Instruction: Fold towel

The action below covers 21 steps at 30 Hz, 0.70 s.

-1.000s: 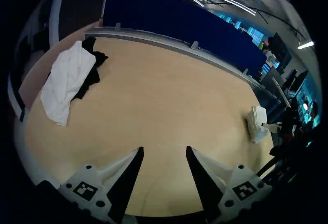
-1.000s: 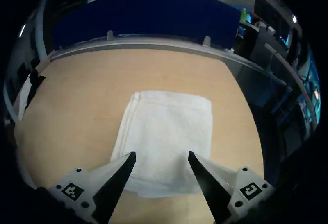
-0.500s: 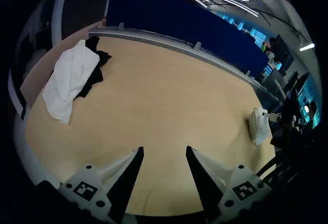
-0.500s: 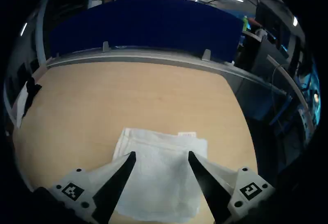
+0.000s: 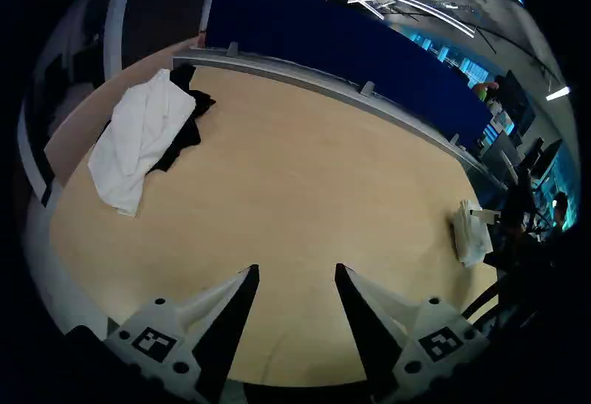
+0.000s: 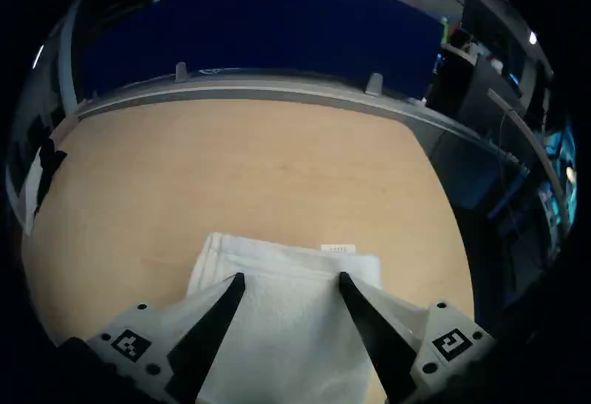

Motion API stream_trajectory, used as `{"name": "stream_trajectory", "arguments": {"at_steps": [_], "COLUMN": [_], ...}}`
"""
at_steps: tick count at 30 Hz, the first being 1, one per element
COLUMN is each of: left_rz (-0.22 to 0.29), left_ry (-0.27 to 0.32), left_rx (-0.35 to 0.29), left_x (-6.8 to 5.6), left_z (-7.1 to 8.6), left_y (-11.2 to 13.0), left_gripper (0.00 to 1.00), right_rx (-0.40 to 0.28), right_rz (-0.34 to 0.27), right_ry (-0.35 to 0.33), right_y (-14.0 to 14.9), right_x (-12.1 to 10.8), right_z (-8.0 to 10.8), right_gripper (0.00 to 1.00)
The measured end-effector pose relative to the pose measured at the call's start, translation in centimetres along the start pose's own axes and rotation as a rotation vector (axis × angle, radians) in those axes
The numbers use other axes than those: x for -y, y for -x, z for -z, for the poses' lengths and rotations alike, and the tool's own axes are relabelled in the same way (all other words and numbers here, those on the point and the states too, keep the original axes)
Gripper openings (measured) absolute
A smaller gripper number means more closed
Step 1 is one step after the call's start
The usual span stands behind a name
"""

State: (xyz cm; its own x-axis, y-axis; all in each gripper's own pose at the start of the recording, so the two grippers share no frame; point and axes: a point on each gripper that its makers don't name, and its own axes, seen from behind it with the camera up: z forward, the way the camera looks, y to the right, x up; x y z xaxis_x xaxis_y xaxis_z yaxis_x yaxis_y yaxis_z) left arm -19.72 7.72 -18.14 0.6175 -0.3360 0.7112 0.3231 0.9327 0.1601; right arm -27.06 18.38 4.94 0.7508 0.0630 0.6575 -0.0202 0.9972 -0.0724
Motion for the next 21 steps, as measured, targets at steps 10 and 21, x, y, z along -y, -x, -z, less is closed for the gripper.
{"name": "stream_trajectory", "arguments": {"at_steps": [10,21], "left_rz": [0.002,-0.002], "left_ry": [0.005,0.030], "left_rx": [-0.007,-0.008], "left_x": [0.1,-0.1], "left_z": [-0.2,-0.7], "left_y": [-0.1,-0.2], "left_gripper": [0.75,0.75], "right_rx": [-0.043,-0.101], "right_rz": [-0.009,-0.013], "right_ry": [-0.002,0.027], "right_y": [-0.8,-0.5], "right_x": [0.6,1.2], "right_z": [2.4,6.0], "right_gripper": [0.99,0.99]}}
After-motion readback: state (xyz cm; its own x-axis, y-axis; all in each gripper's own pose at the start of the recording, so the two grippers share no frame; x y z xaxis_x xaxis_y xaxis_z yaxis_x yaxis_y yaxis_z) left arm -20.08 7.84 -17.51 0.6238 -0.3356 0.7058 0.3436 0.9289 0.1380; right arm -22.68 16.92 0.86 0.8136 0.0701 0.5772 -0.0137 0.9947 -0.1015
